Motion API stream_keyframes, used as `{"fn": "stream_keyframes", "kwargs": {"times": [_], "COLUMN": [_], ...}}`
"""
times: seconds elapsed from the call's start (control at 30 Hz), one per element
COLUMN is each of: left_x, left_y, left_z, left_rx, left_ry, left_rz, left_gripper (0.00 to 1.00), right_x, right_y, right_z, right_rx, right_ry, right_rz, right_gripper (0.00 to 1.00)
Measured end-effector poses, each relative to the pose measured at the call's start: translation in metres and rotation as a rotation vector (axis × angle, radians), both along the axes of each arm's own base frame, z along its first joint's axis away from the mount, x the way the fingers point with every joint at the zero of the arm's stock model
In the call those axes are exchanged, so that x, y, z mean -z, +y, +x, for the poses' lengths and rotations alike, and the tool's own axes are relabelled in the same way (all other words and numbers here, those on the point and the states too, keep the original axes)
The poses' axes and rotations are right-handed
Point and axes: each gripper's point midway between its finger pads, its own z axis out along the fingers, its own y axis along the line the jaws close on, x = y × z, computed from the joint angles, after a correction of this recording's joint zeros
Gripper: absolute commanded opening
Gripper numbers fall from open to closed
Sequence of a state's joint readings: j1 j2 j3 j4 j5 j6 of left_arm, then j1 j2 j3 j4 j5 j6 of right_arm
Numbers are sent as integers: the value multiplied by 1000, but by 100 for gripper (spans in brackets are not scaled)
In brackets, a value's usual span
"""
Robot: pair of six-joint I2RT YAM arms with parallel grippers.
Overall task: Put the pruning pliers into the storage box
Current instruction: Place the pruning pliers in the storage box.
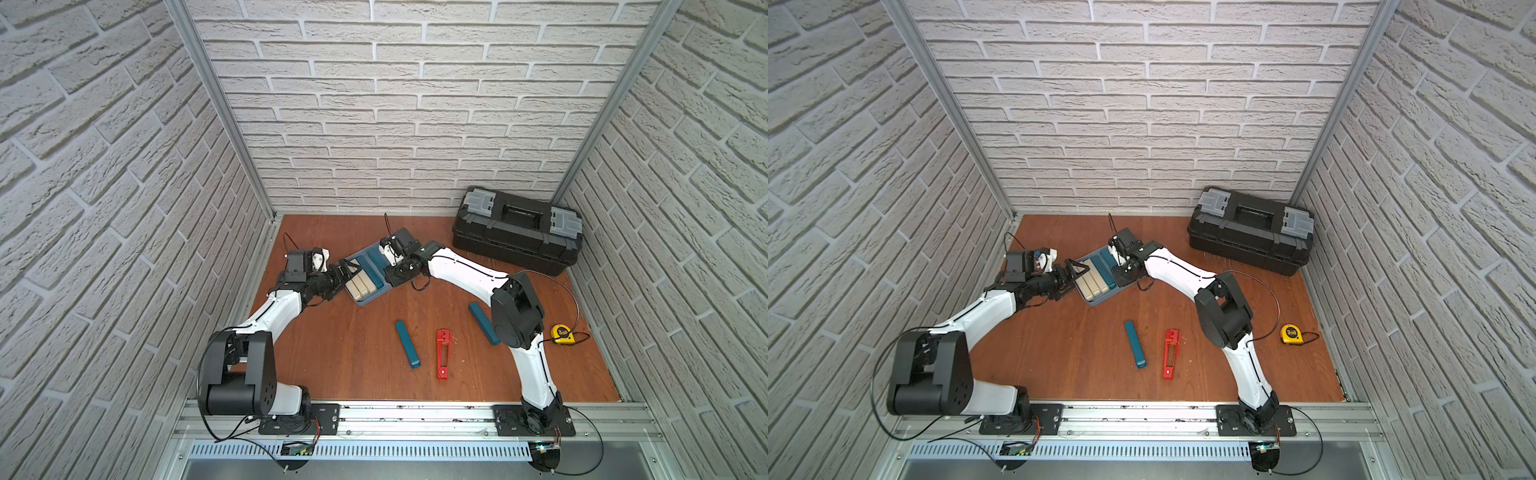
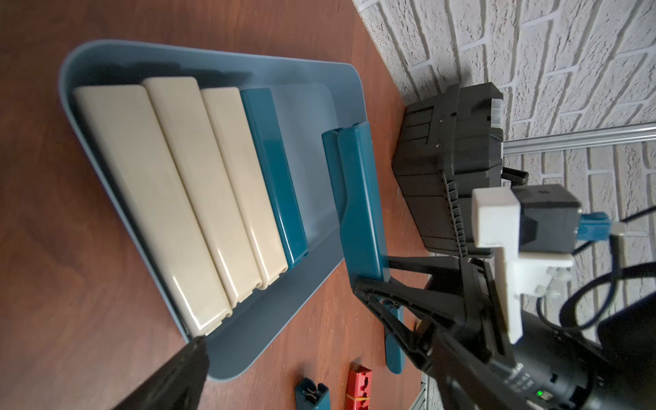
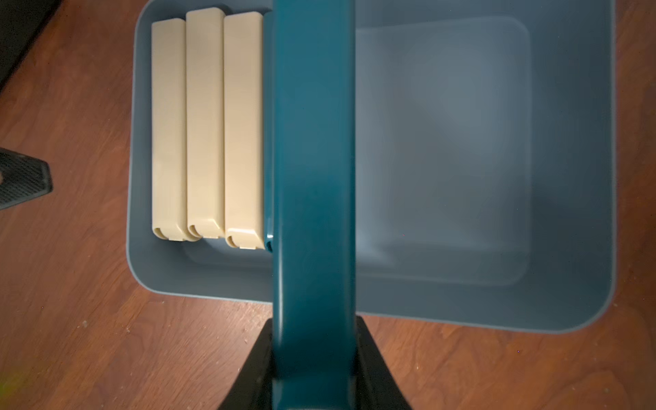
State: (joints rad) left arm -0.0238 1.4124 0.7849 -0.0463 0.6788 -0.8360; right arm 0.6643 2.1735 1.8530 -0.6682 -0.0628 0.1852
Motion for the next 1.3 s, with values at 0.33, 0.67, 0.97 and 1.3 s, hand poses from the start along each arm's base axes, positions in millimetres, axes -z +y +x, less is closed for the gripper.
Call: {"fn": "stream_keyframes", "kwargs": {"times": [0.33,0.67,0.97,1.3], "left_x": [0,-1,9,13], "left_y": [23,29,30,29], "left_z": [6,7,9,6], "left_rx": [-47,-55,-52,-49], "left_ry": [-12,-15,7,10], "left_rz": [12,4,-7,-12], "left_gripper": [98,98,98,98], "right_x": [17,35,50,58], "right_y": [6,5,6,10], "right_z": [26,33,35,45], "right_rx": [3,6,6,7], "right_ry": [13,36,57,53], "right_rz": [13,6,0,8], "right_gripper": [3,3,3,3]}}
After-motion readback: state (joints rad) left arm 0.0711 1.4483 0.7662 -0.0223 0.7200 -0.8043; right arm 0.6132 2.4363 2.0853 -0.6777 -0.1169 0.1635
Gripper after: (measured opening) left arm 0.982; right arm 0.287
